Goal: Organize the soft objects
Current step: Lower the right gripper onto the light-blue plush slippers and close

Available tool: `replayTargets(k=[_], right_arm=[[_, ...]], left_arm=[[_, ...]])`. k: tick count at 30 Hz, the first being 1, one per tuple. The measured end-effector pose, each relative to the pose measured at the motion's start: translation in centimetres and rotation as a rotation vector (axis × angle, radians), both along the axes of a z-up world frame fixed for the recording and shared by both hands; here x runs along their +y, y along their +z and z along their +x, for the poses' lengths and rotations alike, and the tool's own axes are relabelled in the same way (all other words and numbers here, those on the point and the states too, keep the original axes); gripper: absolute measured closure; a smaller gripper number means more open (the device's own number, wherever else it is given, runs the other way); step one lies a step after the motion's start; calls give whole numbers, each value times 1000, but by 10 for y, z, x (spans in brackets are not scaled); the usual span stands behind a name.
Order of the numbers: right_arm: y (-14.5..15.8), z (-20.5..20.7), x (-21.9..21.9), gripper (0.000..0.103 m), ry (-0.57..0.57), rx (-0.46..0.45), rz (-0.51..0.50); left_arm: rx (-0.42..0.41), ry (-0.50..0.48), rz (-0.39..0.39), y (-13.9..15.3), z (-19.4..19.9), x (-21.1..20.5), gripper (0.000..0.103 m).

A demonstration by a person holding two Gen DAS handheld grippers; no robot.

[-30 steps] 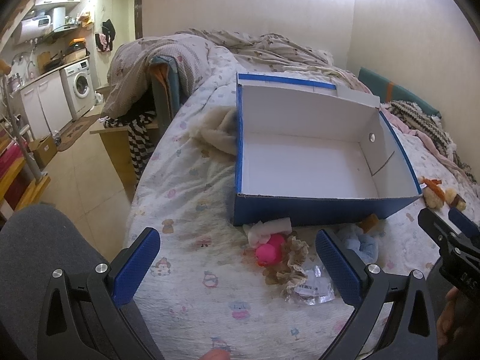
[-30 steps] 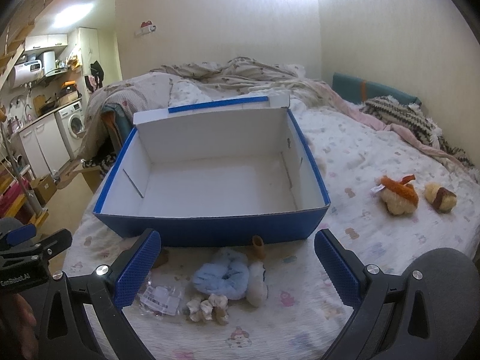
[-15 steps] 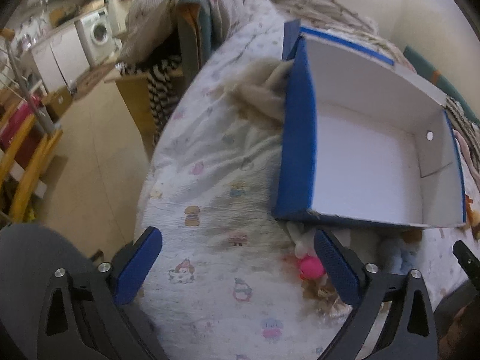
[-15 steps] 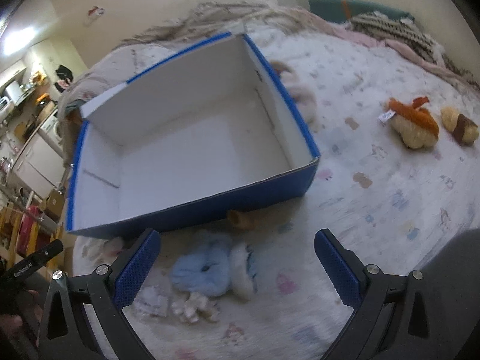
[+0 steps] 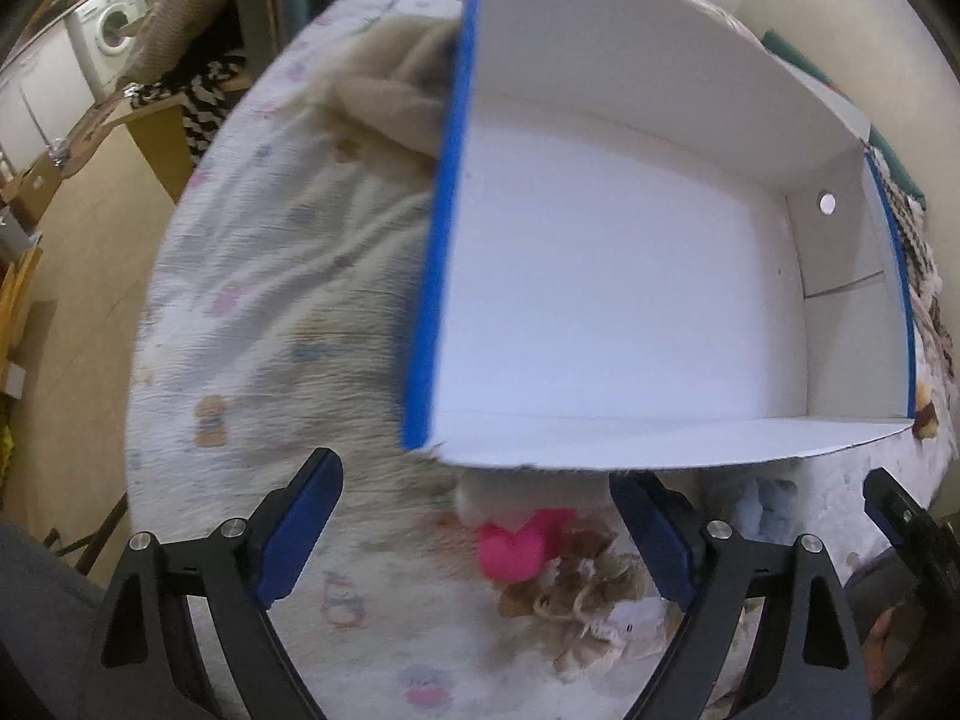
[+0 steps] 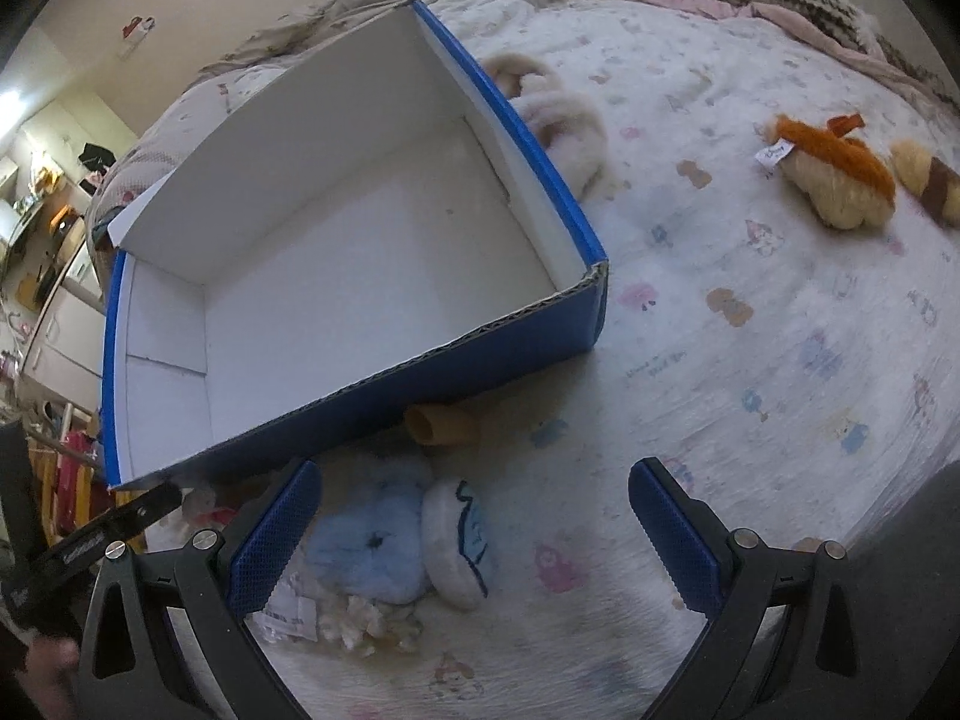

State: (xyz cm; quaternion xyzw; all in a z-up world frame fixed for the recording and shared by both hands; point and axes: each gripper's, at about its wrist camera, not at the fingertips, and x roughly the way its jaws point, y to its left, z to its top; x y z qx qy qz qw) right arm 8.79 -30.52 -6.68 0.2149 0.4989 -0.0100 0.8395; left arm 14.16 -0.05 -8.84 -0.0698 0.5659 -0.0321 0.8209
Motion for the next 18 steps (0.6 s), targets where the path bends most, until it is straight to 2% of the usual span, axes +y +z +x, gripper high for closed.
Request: replayTargets(k=[2, 3, 5, 6, 7, 8, 9, 10, 18], right_arm=[[1, -2, 3, 0, 9, -7, -8], [1, -3, 4, 0, 12, -10, -10], [3, -3, 7, 0, 18, -20, -17], [3, -3, 9, 0, 22, -23, -22], [3, -2, 9, 0, 24, -24, -25], [2, -2, 9, 0, 27, -24, -25], [2, -1, 10, 0, 28, -23, -24], [1, -1, 10, 0, 29, -21, -22], [-1, 1, 9, 0, 27, -16, 5]], left_arm=[[17, -7, 12, -9, 7, -4, 14], [23, -7, 10, -11, 9, -5, 18], [47, -6, -13, -19, 15, -3, 43], [59, -4, -26, -21, 16, -4, 68], [73, 2, -38, -24, 16, -2, 78], [83, 20, -44, -25, 17, 3, 80], [82, 29, -47, -25, 15, 5, 93], [86, 37, -57, -25, 14, 8, 97], [42, 43, -101, 4, -2, 34, 99]])
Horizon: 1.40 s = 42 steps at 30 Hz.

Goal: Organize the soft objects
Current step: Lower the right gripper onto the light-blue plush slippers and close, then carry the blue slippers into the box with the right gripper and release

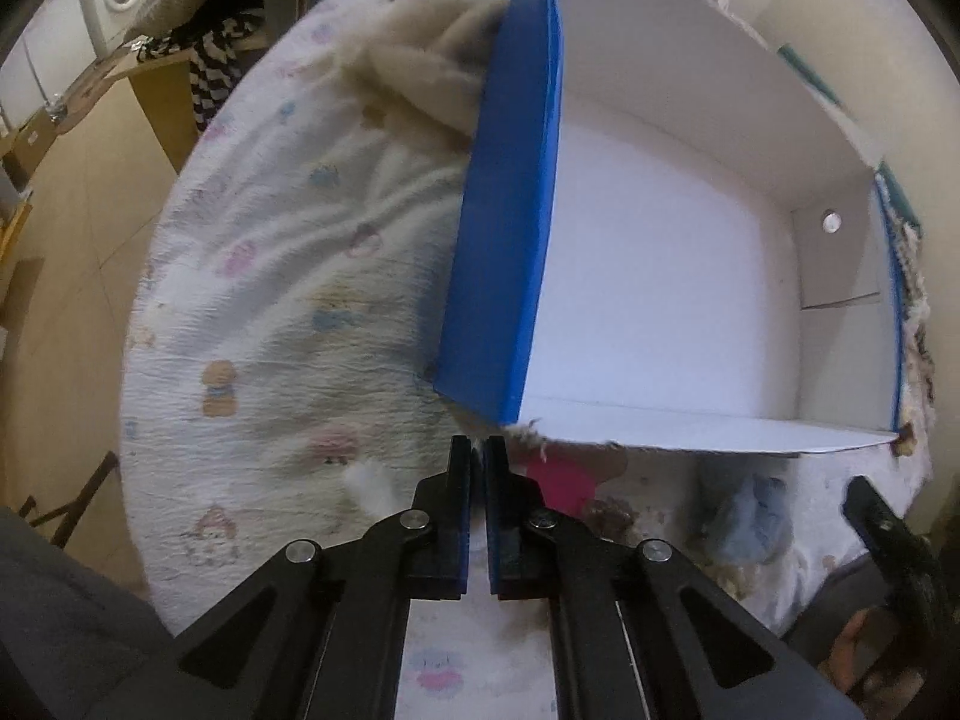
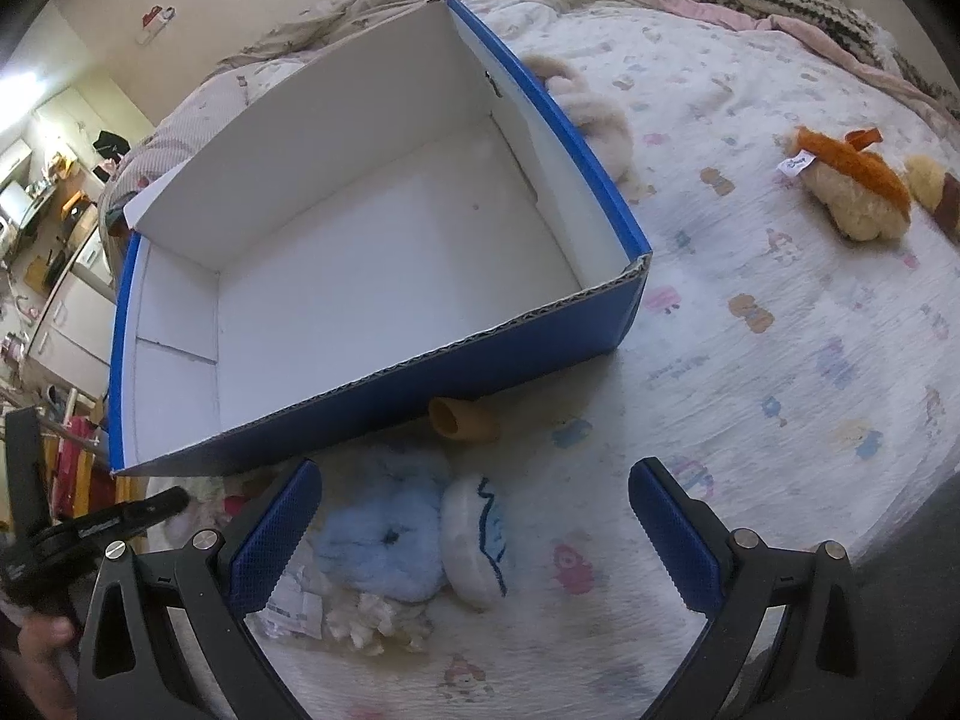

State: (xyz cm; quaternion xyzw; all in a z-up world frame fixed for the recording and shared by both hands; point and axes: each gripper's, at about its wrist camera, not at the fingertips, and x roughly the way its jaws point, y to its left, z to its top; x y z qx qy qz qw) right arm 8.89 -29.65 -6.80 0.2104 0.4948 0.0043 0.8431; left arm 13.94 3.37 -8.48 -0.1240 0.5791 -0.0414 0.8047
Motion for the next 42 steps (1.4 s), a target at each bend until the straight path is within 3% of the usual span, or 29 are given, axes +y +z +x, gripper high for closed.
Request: replayTargets(k=[6, 10, 18, 21, 22, 32, 34, 37, 42], right_arm=[[-1, 0, -2, 0, -8, 6, 16], [0, -1, -5, 0, 3, 14, 51], [-16, 3, -21, 0, -44, 94, 170], [-23, 6, -17, 34, -20, 135, 176], [-27, 7, -14, 40, -8, 155, 189], [-68, 17, 18, 44, 48, 309, 189], [-65, 18, 26, 71, 84, 285, 165], [-55, 16, 34, 78, 128, 238, 127], [-30, 8, 43, 79, 148, 134, 103]], left_arm=[[-20, 17, -39, 16, -5, 20, 99], [-32, 15, 59, 14, -13, 14, 99], [-56, 14, 86, 6, -26, -2, 99], [-68, 1, 100, 7, -28, -7, 99], [-72, -2, 101, 8, -28, -7, 99], [-62, 3, 67, 5, -24, -6, 99], [-63, 2, 70, 5, -24, -7, 99], [-64, 4, 71, 5, -24, -7, 99], [-83, 4, 95, 8, -28, -8, 99]])
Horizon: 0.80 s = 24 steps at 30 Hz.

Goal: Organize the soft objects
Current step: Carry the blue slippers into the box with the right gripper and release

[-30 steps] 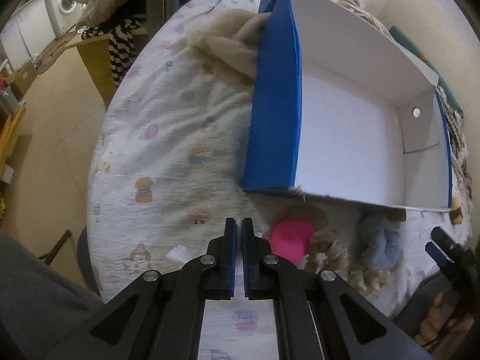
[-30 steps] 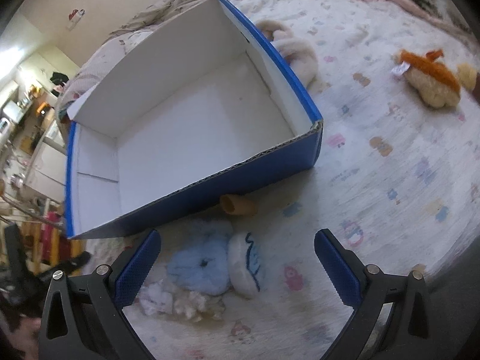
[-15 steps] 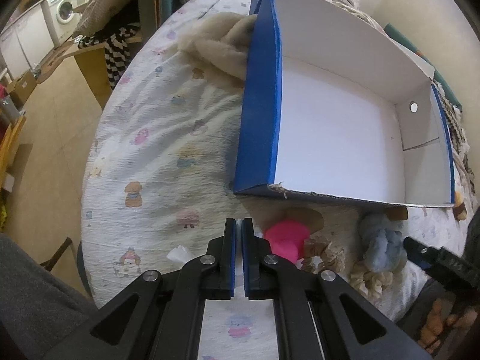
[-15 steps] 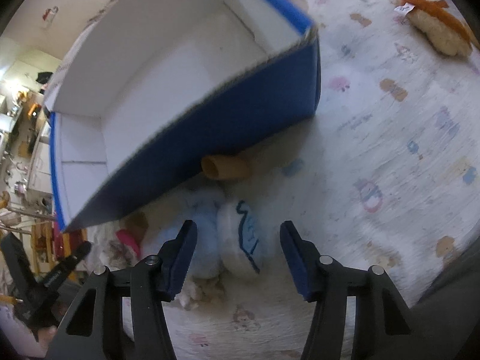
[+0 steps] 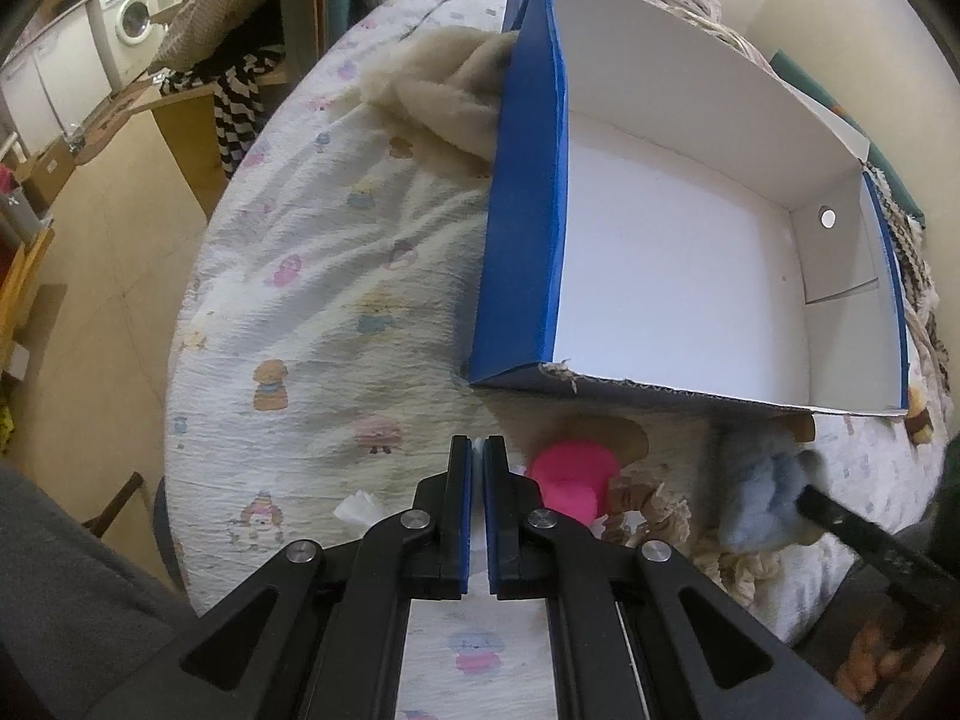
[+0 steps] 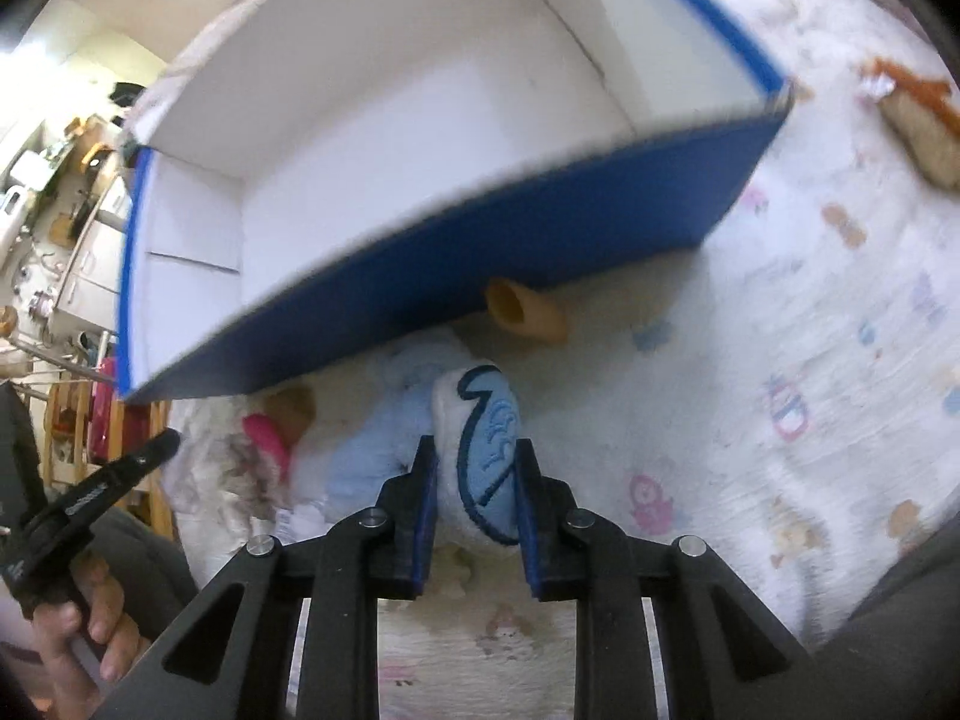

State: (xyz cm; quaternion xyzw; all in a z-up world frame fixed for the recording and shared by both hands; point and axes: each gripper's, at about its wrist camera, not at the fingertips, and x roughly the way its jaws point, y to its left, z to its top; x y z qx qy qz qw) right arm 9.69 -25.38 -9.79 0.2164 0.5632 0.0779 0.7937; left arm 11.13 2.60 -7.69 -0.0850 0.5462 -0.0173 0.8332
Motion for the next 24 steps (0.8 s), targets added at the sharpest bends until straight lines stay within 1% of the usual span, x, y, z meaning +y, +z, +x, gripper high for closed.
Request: replayTargets(k=[5, 9, 14, 18, 20, 24], right_arm=[[29, -10, 4, 79, 4, -105, -14], [45, -16, 2, 79, 19, -139, 24], [72, -30, -6, 79, 50, -206, 68], [97, -33, -16, 78, 67, -314, 76], [109, -27, -19, 78, 71, -360, 59], [123, -6, -26, 78, 53, -375, 53]], left_arm=[[-47, 3, 49, 10, -8, -1, 99], [-110, 11, 89, 26, -20, 2, 99], [-150, 30, 69, 44, -37, 6, 99], [-192, 37, 73, 62, -39, 5, 99], [-209, 39, 75, 72, -34, 4, 99], [-236, 32, 78, 93, -19, -2, 99]])
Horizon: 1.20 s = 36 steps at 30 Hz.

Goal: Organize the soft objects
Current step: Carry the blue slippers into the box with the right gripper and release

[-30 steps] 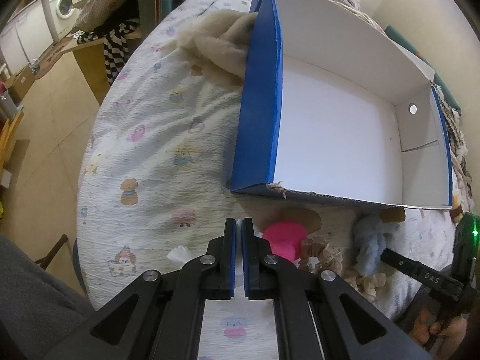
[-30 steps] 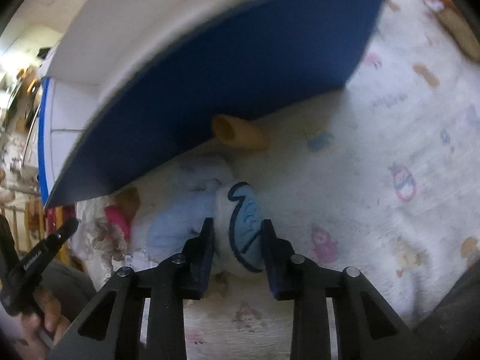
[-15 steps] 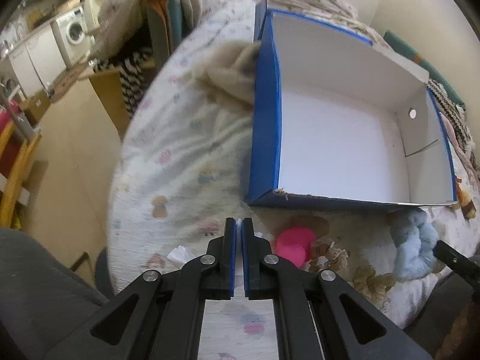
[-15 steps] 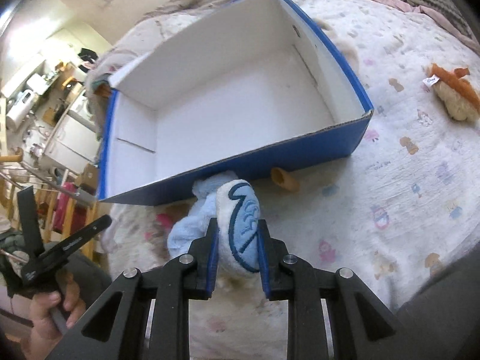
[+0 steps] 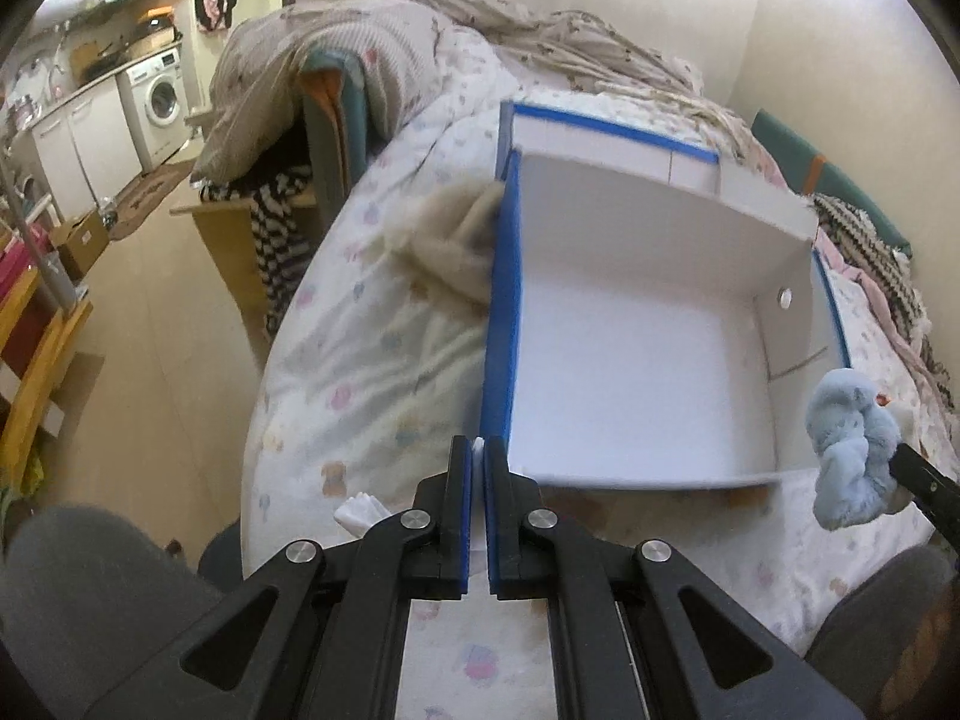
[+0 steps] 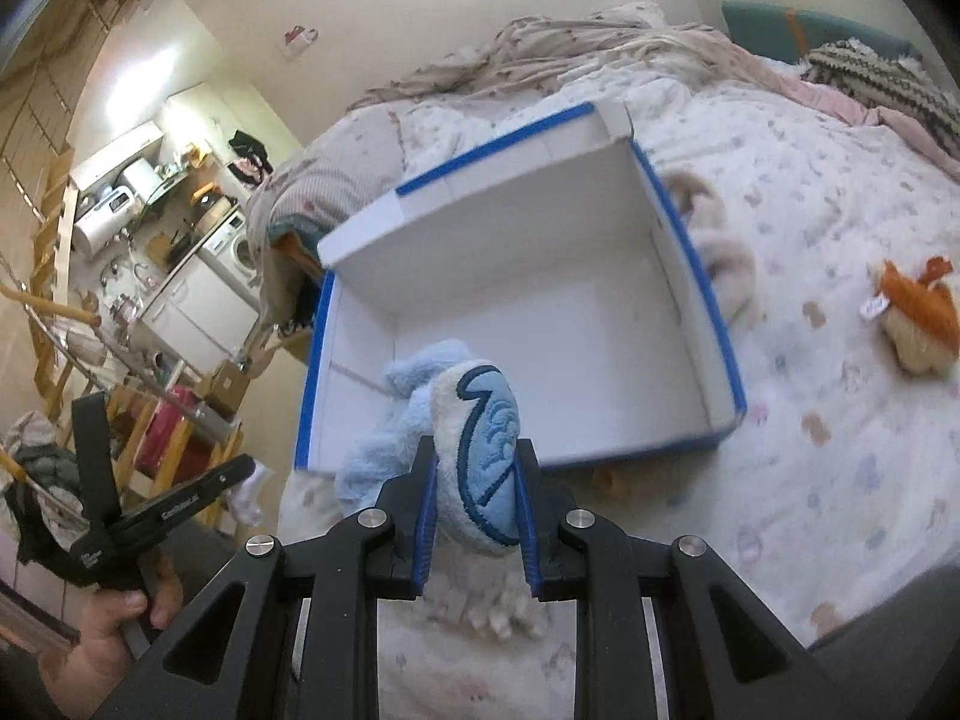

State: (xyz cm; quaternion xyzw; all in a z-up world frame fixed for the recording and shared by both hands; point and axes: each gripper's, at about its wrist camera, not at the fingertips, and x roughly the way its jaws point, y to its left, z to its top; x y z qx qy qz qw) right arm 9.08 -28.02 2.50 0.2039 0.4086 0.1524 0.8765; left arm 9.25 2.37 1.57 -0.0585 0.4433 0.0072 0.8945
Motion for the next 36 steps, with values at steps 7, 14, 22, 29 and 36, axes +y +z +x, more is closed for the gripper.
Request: replayTargets(k=[7, 14, 22, 29, 36], right_arm=[[7, 41, -4, 78, -29, 20, -32], [-11, 74, 2, 78, -29, 42, -76], [-42, 97, 6, 78, -13, 39, -137], [-57, 102, 11, 77, 12, 31, -188], [-72, 110, 14, 76, 6, 74, -230]], left_arm=[[-18, -30, -9, 18, 40, -19, 99], [11, -85, 35, 11, 76, -45, 99], [47, -133, 115, -15, 103, -76, 99], [81, -146, 143, -40, 120, -94, 99], [113, -121, 174, -64, 132, -103, 99]])
